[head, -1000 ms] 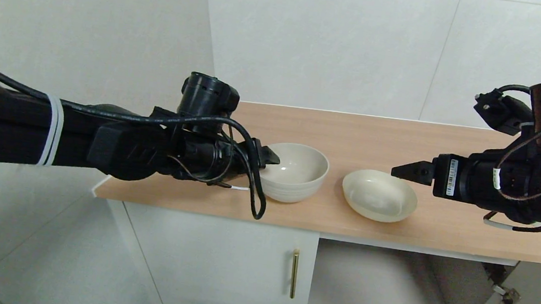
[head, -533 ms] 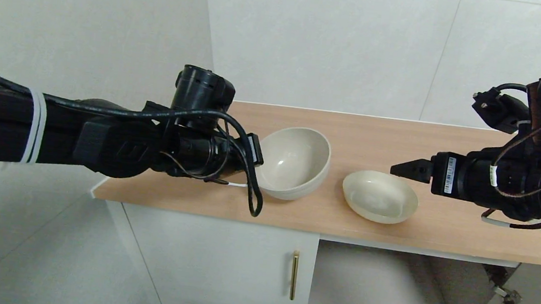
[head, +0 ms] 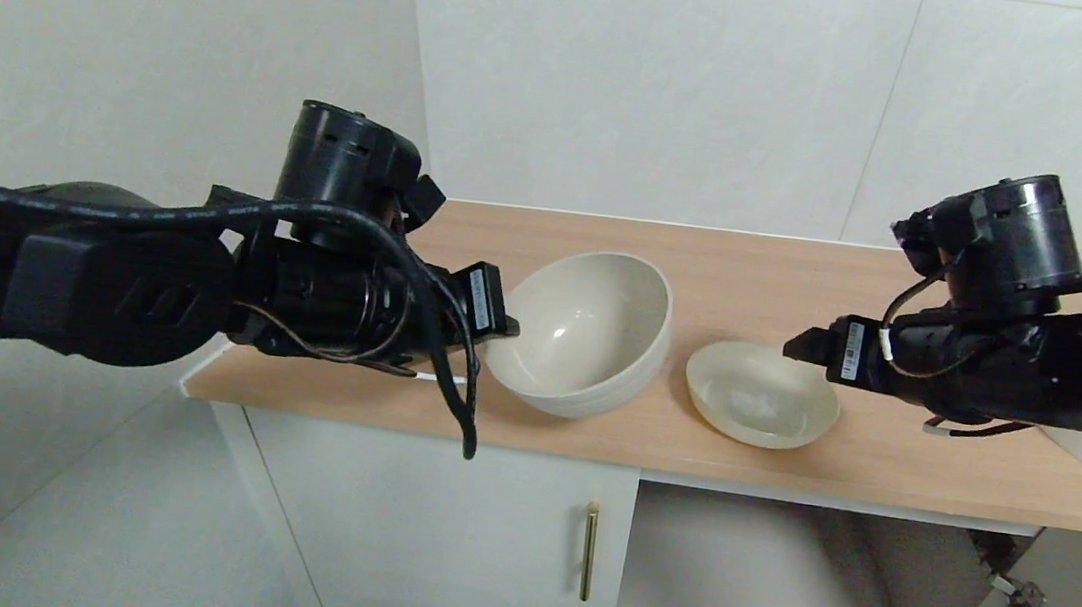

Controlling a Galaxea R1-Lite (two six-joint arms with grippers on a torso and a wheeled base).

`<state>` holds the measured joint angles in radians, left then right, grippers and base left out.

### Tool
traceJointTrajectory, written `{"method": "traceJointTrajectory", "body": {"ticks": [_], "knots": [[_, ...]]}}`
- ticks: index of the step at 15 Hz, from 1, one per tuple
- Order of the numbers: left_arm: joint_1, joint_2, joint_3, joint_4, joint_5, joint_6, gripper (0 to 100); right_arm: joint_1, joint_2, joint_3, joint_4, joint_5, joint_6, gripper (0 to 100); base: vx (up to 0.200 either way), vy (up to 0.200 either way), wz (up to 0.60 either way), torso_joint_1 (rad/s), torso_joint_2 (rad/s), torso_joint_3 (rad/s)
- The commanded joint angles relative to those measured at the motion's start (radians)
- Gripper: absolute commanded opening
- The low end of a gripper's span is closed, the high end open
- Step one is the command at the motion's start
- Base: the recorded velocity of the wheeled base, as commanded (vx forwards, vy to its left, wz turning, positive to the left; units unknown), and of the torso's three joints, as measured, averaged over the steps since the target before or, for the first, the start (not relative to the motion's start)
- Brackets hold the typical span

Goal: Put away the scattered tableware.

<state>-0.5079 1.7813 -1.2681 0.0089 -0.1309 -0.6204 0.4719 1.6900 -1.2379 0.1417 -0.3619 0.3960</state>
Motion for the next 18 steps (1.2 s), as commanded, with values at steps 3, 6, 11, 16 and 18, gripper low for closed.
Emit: {"method": "traceJointTrajectory", "body": {"ticks": [3, 6, 11, 16, 18], "knots": [[0.002, -0.059, 0.029, -0.001, -0.027, 0.002, 0, -0.015, 0.112, -0.017, -0.002, -0.04, 0.003, 100, 0.0, 0.0, 0.0, 0.0, 0.0, 0.0], [0.002, -0.057, 0.029, -0.001, -0.027, 0.002, 0, -0.026, 0.132, -0.022, -0.001, -0.04, 0.001, 100, 0.0, 0.0, 0.0, 0.0, 0.0, 0.0], [0.005, -0.06, 0.029, -0.001, -0.027, 0.002, 0, -0.029, 0.151, -0.028, -0.001, -0.034, 0.003, 0, 0.0, 0.0, 0.0, 0.0, 0.0, 0.0], [0.006, -0.077, 0.032, 0.0, -0.026, 0.001, 0, -0.045, 0.135, -0.041, 0.006, -0.028, 0.015, 0, 0.0, 0.0, 0.0, 0.0, 0.0, 0.0], [0.006, -0.108, 0.065, -0.003, -0.013, 0.004, 0, -0.05, 0.082, -0.037, 0.009, 0.014, 0.017, 0, 0.0, 0.0, 0.0, 0.0, 0.0, 0.0]]}}
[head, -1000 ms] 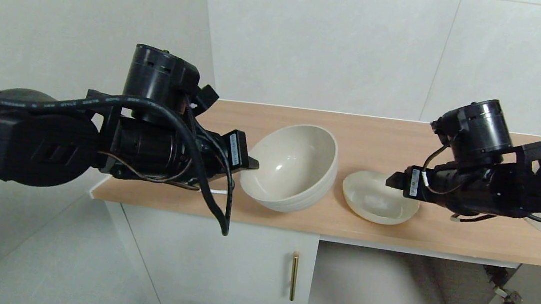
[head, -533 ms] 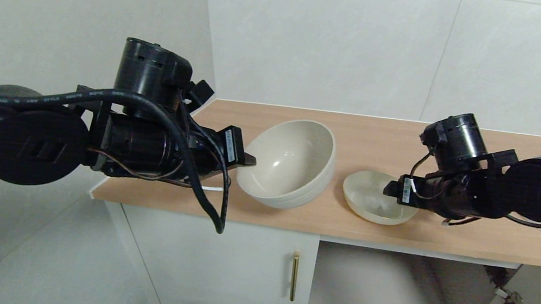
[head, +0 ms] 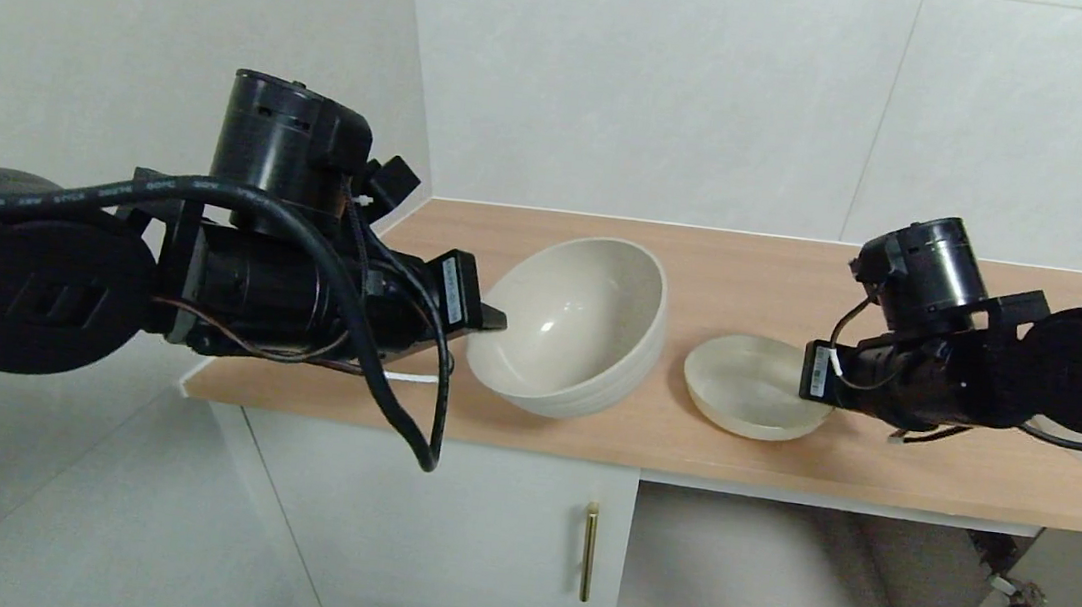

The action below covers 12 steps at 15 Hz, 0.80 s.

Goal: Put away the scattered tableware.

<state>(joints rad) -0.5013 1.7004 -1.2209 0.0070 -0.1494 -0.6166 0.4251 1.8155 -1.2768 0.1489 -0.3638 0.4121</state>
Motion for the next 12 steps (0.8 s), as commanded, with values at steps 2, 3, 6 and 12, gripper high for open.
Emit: {"method": "traceJointTrajectory", "body": {"ticks": [2, 3, 6, 12], "knots": [[0.0, -0.082, 0.067, -0.002, 0.005, 0.02, 0, -0.003, -0.125, 0.002, 0.064, 0.074, 0.002, 0, 0.0, 0.0, 0.0, 0.0, 0.0, 0.0], [0.001, -0.125, 0.119, -0.005, 0.002, 0.055, 0, -0.003, -0.193, 0.002, 0.112, 0.126, 0.002, 0, 0.0, 0.0, 0.0, 0.0, 0.0, 0.0], [0.0, -0.191, 0.199, -0.012, -0.001, 0.077, 0, -0.002, -0.34, 0.016, 0.244, 0.206, 0.002, 0, 0.0, 0.0, 0.0, 0.0, 0.0, 0.0], [0.0, -0.311, 0.379, -0.012, 0.001, 0.075, 0, 0.001, -0.499, 0.165, 0.307, 0.342, -0.006, 0, 0.0, 0.0, 0.0, 0.0, 0.0, 0.0]]}}
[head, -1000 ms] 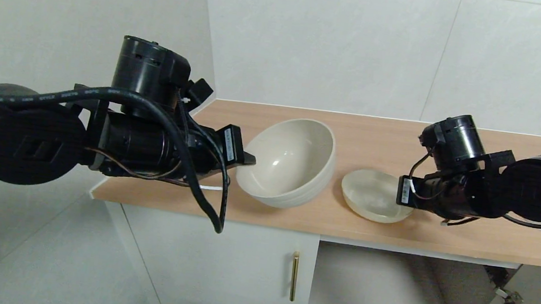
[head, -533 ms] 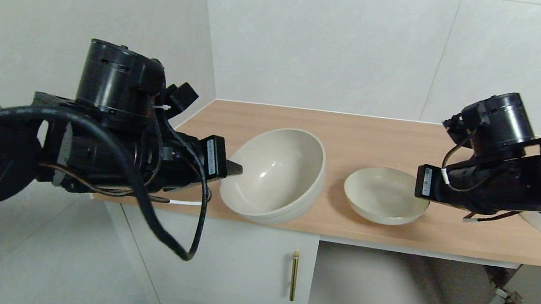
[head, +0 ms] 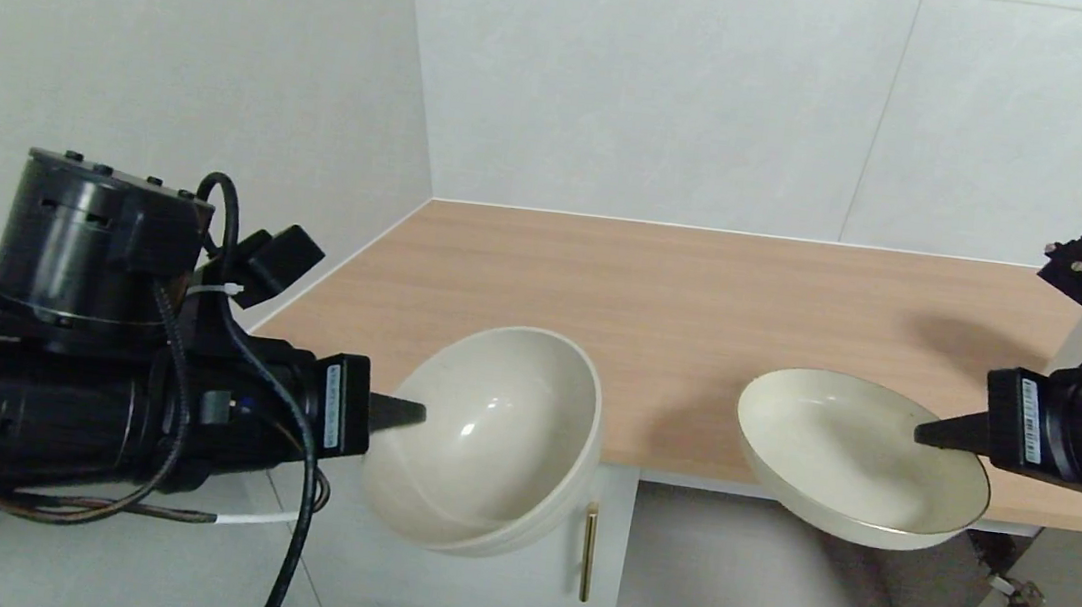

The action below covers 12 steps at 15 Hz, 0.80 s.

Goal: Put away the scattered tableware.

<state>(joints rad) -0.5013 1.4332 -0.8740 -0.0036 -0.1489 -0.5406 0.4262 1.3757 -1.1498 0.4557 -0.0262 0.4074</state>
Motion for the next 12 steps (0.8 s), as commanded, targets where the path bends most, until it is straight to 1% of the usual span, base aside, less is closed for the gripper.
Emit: {"method": "traceJointTrajectory", "body": {"ticks": [1, 4, 10, 12], "knots": [[0.0, -0.048, 0.035, 0.002, 0.0, -0.002, 0, 0.006, -0.067, 0.068, -0.008, 0.002, -0.002, 0, 0.0, 0.0, 0.0, 0.0, 0.0, 0.0], [0.0, -0.04, 0.043, 0.001, 0.0, -0.002, 0, 0.019, -0.069, 0.088, -0.008, -0.005, -0.002, 0, 0.0, 0.0, 0.0, 0.0, 0.0, 0.0], [-0.002, -0.039, 0.041, 0.001, 0.0, -0.001, 0, 0.017, -0.063, 0.094, -0.008, -0.005, -0.004, 0, -0.2, 0.0, 0.0, 0.003, 0.0, 0.002], [-0.002, -0.039, 0.041, 0.001, 0.0, 0.001, 0, 0.017, -0.06, 0.096, -0.008, -0.005, -0.004, 0, 0.0, 0.0, 0.0, 0.0, 0.0, 0.0]]}}
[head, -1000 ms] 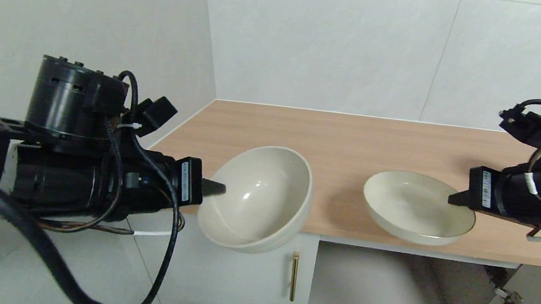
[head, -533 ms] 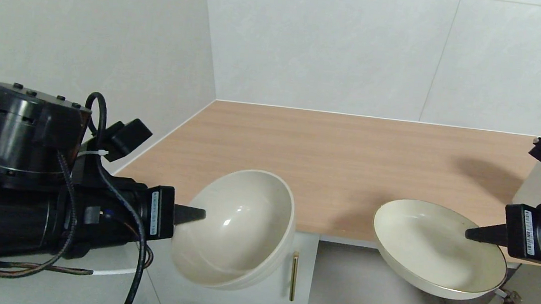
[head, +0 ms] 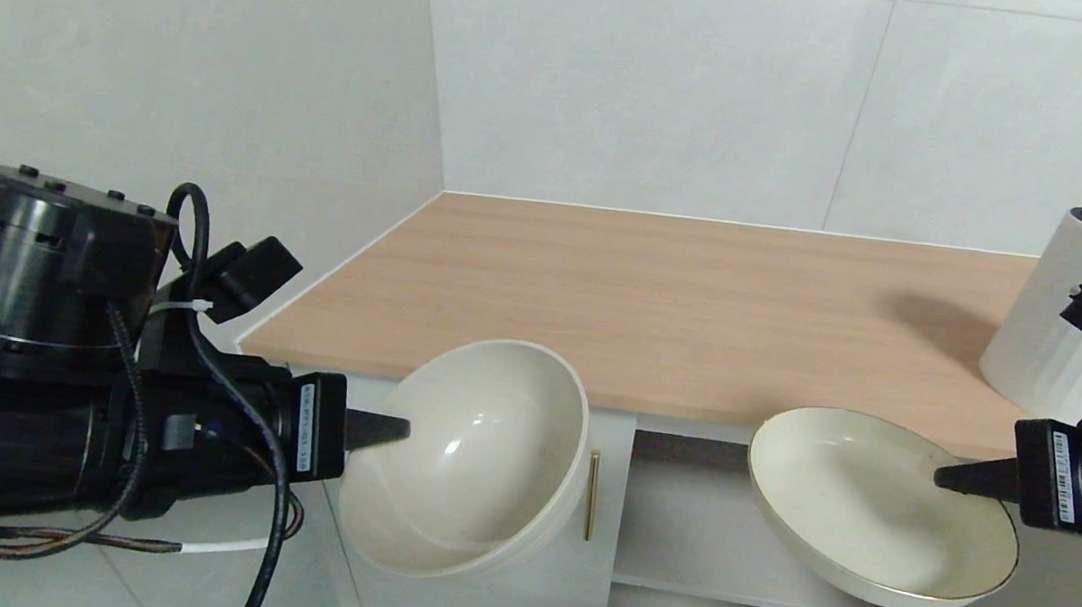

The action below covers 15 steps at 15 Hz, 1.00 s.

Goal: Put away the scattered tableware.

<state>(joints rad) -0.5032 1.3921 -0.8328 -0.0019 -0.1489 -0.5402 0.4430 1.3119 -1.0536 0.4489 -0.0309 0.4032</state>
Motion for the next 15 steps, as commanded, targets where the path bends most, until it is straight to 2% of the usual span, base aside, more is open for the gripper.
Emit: {"method": "traceJointTrajectory", "body": {"ticks": [1, 12, 15], "knots": [[0.0, 0.001, 0.0, -0.001, 0.0, 0.003, 0, 0.0, 0.01, 0.0, -0.001, 0.0, 0.0, 0, 0.0, 0.0, 0.0, 0.0, 0.0, 0.0], [0.0, 0.004, 0.0, -0.003, 0.0, 0.005, 0, 0.0, 0.038, 0.007, -0.001, -0.001, 0.0, 0, 0.0, 0.0, 0.0, 0.0, 0.0, 0.0], [0.0, 0.005, 0.0, -0.004, 0.002, 0.003, 0, 0.0, 0.04, 0.011, -0.001, -0.001, 0.0, 0, 0.0, 0.0, 0.0, -0.119, 0.31, 0.181]]}}
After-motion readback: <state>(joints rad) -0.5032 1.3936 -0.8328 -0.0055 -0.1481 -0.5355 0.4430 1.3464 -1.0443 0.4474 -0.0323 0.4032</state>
